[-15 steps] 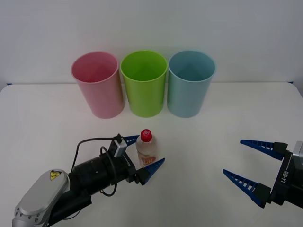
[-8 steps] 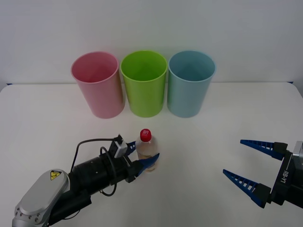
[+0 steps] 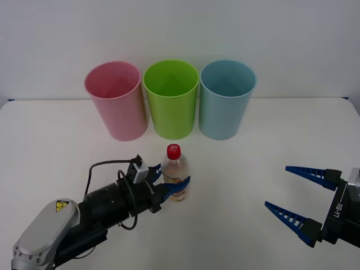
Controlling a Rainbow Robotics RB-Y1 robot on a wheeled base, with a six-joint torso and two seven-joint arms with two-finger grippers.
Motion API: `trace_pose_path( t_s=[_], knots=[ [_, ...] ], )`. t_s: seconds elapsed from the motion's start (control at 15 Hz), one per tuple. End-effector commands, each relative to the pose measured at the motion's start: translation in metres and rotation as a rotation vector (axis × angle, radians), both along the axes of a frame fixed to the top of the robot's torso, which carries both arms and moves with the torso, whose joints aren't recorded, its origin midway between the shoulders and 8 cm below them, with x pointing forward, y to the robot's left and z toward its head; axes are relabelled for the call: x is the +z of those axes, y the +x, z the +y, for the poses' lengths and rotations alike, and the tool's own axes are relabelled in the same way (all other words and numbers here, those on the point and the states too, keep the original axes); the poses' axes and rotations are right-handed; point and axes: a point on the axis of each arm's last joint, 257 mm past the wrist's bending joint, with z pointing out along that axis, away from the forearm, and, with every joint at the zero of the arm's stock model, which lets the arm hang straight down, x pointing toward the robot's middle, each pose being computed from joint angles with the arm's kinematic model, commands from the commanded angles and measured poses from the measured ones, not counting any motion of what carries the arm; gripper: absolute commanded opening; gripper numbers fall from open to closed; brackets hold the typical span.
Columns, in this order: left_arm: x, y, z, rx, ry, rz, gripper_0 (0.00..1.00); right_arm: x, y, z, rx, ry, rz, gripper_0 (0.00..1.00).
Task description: Put cans in the blue bin and PET bottles in the pink bin and trash in the green bin.
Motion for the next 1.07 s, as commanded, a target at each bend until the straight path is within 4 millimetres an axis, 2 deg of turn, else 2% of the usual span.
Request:
trace_pose_path(
  t_s=[0.07, 0.27, 0.47, 0.67, 0.8, 1.07],
  knots=[
    [0.036, 0.005, 0.01, 0.012, -0.038, -0.047, 0.0, 0.0, 0.0, 0.0, 0.0, 0.0, 0.0, 1.0],
    [0.067, 0.014, 0.03, 0.055, -0.052, -0.044, 0.0, 0.0, 0.0, 0.0, 0.0, 0.0, 0.0, 1.0],
    [0.108, 0.032, 0.062, 0.134, -0.062, -0.056, 0.0, 0.0, 0.0, 0.0, 0.0, 0.0, 0.0, 1.0],
    [0.145, 0.049, 0.074, 0.164, -0.073, -0.091, 0.0, 0.0, 0.0, 0.0, 0.0, 0.0, 0.0, 1.0],
    [0.178, 0.062, 0.082, 0.175, -0.129, -0.102, 0.0, 0.0, 0.0, 0.0, 0.0, 0.0, 0.0, 1.0],
    [0.219, 0.084, 0.114, 0.232, -0.144, -0.117, 0.0, 0.0, 0.0, 0.0, 0.0, 0.0, 0.0, 1.0]
  ],
)
